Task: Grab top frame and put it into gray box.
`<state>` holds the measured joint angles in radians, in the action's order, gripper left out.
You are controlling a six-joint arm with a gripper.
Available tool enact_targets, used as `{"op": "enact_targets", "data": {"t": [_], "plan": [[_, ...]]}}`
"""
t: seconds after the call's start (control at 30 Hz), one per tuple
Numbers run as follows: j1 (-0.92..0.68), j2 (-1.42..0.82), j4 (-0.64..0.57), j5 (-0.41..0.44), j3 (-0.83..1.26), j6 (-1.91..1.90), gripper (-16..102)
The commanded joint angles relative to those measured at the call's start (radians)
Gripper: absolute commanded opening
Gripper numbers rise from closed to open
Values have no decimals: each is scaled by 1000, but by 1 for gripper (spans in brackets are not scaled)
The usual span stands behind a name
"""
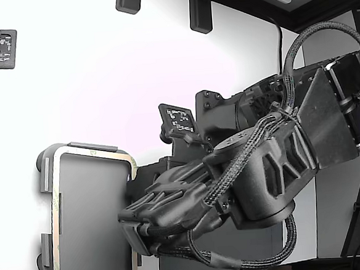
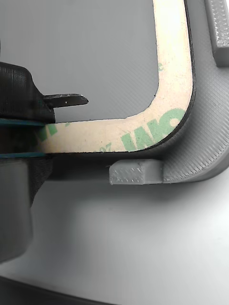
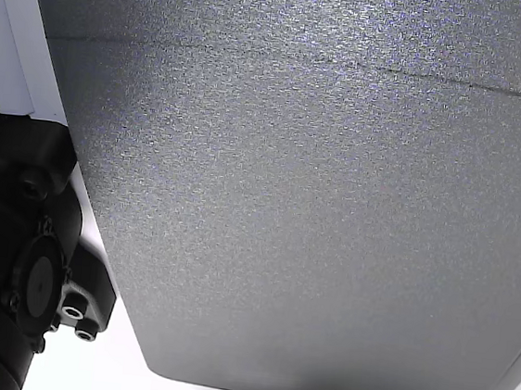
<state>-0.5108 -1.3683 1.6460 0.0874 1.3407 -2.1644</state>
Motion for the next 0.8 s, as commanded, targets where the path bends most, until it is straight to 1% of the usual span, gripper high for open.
{"op": "enact_targets", "data": {"t": [0.0,0.77], "plan": [[17,-18,12,-2,-14,0,-12],[32,11,12,-8,-20,32,-12]]}}
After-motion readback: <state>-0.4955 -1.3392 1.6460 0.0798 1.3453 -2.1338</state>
